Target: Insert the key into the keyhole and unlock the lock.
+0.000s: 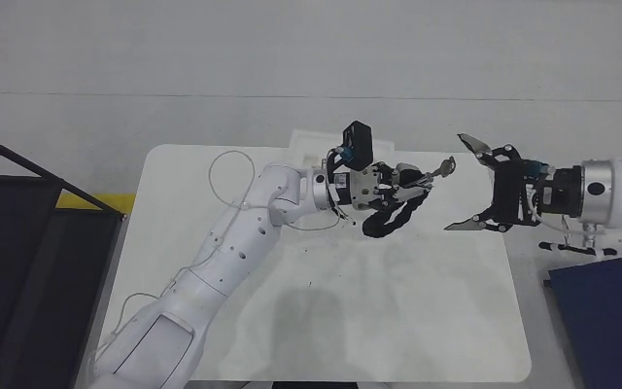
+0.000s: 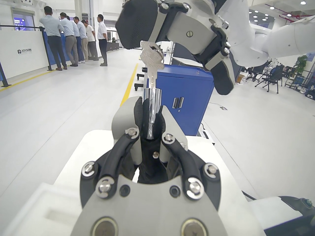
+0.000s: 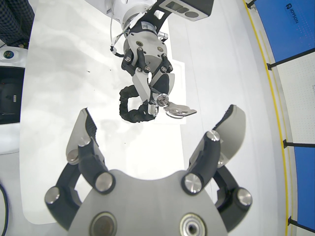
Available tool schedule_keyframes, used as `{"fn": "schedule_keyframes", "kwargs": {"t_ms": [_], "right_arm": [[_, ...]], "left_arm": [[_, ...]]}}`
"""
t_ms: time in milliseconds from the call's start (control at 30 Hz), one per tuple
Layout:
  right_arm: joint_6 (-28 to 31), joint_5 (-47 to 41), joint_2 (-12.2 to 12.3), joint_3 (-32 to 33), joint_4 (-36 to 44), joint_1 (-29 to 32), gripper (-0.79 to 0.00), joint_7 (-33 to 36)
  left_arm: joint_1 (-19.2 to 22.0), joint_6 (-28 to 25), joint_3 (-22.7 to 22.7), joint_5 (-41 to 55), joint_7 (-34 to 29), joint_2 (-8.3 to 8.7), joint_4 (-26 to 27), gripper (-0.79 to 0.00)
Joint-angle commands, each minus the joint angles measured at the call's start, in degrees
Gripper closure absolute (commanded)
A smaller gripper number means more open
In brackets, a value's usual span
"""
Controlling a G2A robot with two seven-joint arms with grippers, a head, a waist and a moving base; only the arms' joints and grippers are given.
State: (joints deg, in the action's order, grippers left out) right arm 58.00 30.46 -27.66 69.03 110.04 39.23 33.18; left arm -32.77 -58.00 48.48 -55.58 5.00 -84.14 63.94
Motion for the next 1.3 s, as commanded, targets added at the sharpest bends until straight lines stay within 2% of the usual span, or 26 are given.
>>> {"fn": "schedule_keyframes", "kwargs": {"t_ms": [0,67,133,200,267,333,467,633,767,833,900,933,1000,1100,1167,1267], "right_arm": [[0.00,0.68,0.20,-0.81,0.41,-0.63,-0.763,-1.55],[0.00,2.20,0.42,-1.61,0.73,-1.42,-0.757,-2.93],[0.00,3.89,0.65,-2.24,0.29,-2.26,-0.711,-4.86],[0.00,6.23,0.91,-2.87,-0.06,-3.08,-0.573,-6.68],[0.00,9.18,1.22,-3.72,-0.05,-3.80,-0.511,-8.40],[0.00,12.27,1.60,-4.63,-0.39,-4.41,-0.379,-10.55],[0.00,17.02,2.47,-6.47,-1.50,-5.36,-0.320,-15.94],[0.00,21.33,3.76,-8.96,-2.26,-6.44,-0.311,-22.35],[0.00,23.46,4.75,-10.68,-2.93,-7.56,-0.234,-26.83],[0.00,24.28,5.18,-11.60,-3.13,-8.13,-0.148,-28.48],[0.00,24.72,5.57,-12.60,-3.33,-8.63,-0.123,-29.94],[0.00,24.95,5.77,-13.07,-3.42,-8.92,-0.074,-30.48],[0.00,25.14,6.13,-14.15,-3.47,-9.42,-0.034,-31.35],[0.00,24.91,6.72,-15.85,-3.47,-10.36,-0.055,-31.88],[0.00,23.98,7.09,-16.96,-3.85,-10.95,-0.031,-32.02],[0.00,22.44,7.69,-18.64,-3.83,-11.99,-0.062,-31.25]], "left_arm": [[0.98,0.00,-1.48,1.78,-1.80,0.84,0.33,0.000],[1.99,0.00,-2.79,4.15,-3.12,1.62,0.70,0.000],[2.98,0.00,-4.39,6.70,-4.73,2.39,0.97,0.000],[3.95,0.00,-5.83,9.42,-6.11,3.16,1.23,0.000],[4.66,0.00,-6.95,11.87,-6.90,3.89,1.48,0.000],[5.24,0.00,-8.01,13.93,-7.60,4.54,1.78,0.000],[6.13,0.00,-9.77,16.96,-8.78,5.68,2.22,0.000],[6.84,0.00,-11.30,19.28,-9.58,6.98,2.78,0.000],[7.26,0.00,-12.30,20.44,-9.67,7.85,3.17,0.000],[7.41,0.00,-12.81,20.79,-9.53,8.19,3.39,0.000],[7.53,0.00,-13.32,21.14,-9.24,8.44,3.55,0.000],[7.63,0.00,-13.55,21.23,-9.10,8.54,3.58,0.000],[7.86,0.00,-14.05,21.43,-8.85,8.72,3.62,0.000],[8.27,0.00,-14.68,21.50,-8.38,8.96,3.53,0.000],[8.57,0.00,-15.09,21.23,-8.15,9.10,3.45,0.000],[8.90,0.00,-15.65,21.01,-7.60,9.29,3.31,0.000]]}}
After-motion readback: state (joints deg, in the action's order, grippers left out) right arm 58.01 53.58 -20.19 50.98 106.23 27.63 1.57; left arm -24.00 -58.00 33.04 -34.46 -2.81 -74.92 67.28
